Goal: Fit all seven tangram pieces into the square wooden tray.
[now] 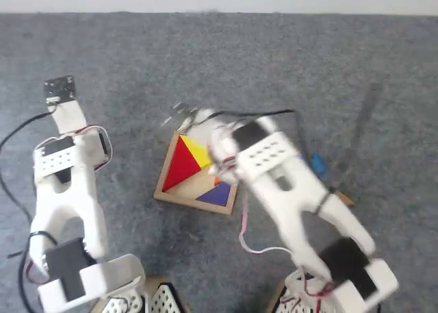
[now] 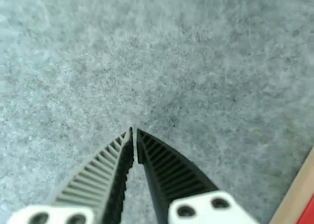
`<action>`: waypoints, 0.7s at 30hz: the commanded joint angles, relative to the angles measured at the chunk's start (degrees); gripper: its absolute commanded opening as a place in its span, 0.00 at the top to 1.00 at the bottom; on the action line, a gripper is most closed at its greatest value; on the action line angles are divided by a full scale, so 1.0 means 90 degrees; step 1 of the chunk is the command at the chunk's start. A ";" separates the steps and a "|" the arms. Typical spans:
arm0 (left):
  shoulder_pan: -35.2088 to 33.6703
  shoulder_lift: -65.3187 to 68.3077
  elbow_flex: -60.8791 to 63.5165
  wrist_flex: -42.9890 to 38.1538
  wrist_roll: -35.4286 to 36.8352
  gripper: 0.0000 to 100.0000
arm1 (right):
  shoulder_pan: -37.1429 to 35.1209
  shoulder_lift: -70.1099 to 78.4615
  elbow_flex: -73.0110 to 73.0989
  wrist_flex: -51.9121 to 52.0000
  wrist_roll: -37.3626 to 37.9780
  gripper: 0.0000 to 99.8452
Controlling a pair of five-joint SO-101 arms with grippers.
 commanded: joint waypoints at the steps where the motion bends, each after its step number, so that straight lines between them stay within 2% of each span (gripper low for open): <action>1: 0.0137 -0.0088 -0.0024 -0.0059 -0.0264 0.99 | 0.1070 -0.0933 -0.0205 0.0337 -0.0674 0.96; 4: 0.0205 -0.0088 -0.0015 -0.0059 -0.0342 0.99 | 0.1753 -0.1451 0.0332 0.0317 -0.0840 0.96; 9: 0.0371 -0.0537 0.0366 -0.0137 -0.0420 0.99 | 0.2212 -0.2330 0.1455 0.0308 -0.0840 0.96; 17: 0.0801 -0.3311 0.2769 -0.1524 -0.0713 0.99 | 0.3433 -0.3648 0.2598 0.0386 -0.0840 0.96; 21: 0.0840 -0.4366 0.3502 -0.1700 -0.0908 0.99 | 0.4322 -0.4117 0.3292 0.0239 -0.0830 0.96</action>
